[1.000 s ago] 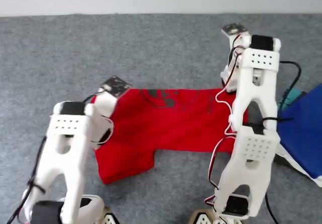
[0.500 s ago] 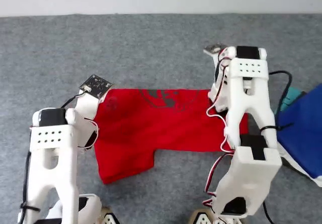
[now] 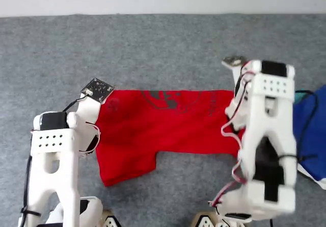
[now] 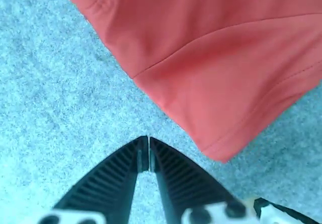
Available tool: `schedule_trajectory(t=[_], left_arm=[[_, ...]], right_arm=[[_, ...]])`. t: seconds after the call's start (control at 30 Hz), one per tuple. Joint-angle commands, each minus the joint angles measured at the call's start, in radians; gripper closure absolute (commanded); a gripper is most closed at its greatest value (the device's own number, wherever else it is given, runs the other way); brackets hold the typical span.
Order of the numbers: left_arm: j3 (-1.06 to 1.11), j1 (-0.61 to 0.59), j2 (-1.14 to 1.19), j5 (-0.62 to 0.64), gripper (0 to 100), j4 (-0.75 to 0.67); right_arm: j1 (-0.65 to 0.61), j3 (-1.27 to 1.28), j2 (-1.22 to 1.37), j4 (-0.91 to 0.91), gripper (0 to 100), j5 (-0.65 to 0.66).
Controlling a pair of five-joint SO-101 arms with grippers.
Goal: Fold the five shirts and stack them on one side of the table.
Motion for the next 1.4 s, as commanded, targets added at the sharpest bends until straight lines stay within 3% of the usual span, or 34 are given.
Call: schedule_trajectory(t=[0.0,0.27,0.5,0.7,1.1,1.37], left_arm=[[-0.002,0.002,-0.025,-0.008,98,0.009],[0.001,0.0,-0.023,-0.009,98,0.058],[0.001,-0.002,-0.023,-0.009,98,0.072],[0.001,-0.002,-0.023,-0.009,98,0.072],[0.001,-0.002,-0.023,-0.006,98,0.072],[0.001,-0.002,-0.023,-0.006,98,0.072]], right_arm=[[-0.005,0.161,-0.162,0.035,81.0,0.081],[0.004,0.393,-0.242,-0.148,81.0,0.244],[0.07,0.407,-0.24,-0.269,80.9,0.44],[0.076,0.41,-0.237,-0.302,80.9,0.522],[0.13,0.408,-0.085,-0.311,81.0,0.578],[0.151,0.408,0.027,-0.443,81.1,0.578]])
